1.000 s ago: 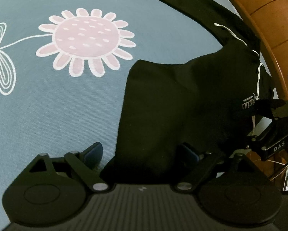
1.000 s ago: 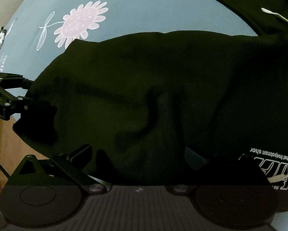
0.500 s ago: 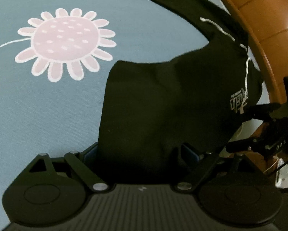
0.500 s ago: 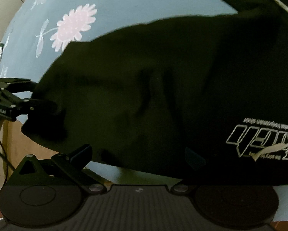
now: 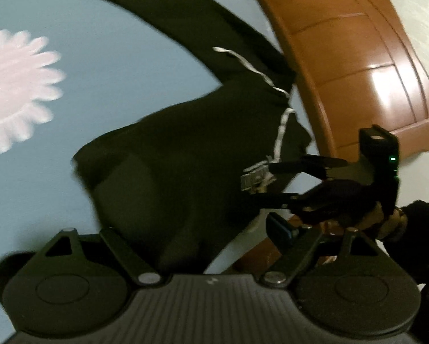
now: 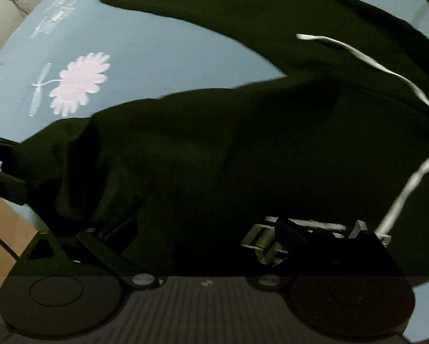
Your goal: Fold clothes
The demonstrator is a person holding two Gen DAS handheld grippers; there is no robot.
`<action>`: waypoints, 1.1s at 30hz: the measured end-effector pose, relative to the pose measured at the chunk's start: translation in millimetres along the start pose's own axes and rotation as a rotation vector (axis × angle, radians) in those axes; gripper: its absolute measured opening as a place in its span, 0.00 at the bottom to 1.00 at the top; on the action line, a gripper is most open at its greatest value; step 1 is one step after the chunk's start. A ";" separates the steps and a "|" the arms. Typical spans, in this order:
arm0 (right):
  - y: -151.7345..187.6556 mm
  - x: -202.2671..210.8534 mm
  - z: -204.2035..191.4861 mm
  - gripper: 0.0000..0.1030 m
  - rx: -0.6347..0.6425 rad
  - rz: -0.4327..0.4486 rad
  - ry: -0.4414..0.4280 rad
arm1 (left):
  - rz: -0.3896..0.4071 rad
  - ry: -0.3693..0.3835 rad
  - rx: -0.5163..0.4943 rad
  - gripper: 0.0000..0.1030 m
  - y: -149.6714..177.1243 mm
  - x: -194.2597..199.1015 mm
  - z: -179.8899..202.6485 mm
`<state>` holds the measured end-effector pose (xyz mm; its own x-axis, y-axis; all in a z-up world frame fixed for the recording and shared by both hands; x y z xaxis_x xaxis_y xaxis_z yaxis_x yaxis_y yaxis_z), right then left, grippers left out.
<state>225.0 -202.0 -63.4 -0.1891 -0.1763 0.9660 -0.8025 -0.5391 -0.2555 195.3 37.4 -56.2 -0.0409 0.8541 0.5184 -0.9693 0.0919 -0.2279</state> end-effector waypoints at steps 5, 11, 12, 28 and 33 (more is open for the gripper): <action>16.6 7.9 27.2 1.00 -0.003 -0.006 0.023 | 0.010 0.068 -0.029 0.80 -19.9 -38.5 23.3; 41.3 10.9 47.5 1.00 0.015 -0.030 0.055 | -0.012 0.136 -0.025 0.81 -35.4 -92.7 48.2; 45.4 11.4 50.9 1.00 0.018 -0.034 0.060 | -0.018 0.144 -0.019 0.81 -35.7 -101.3 51.7; 67.9 16.0 70.9 1.00 0.009 -0.021 0.114 | -0.101 -0.076 -0.094 0.82 -55.7 -186.8 91.7; 66.7 18.1 70.0 1.00 0.023 -0.012 0.117 | -0.133 -0.097 -0.066 0.82 -56.6 -150.4 80.5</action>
Point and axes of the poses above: each gripper's, at about its wrist camera, not at the fingertips, and x roughly against the way its jaws point, z to its right, y to its underside, the point moved 2 cm from there along -x, roughly the way its jaws point, and after that the axes turned 9 degrees about y, right-handed, at the moved point
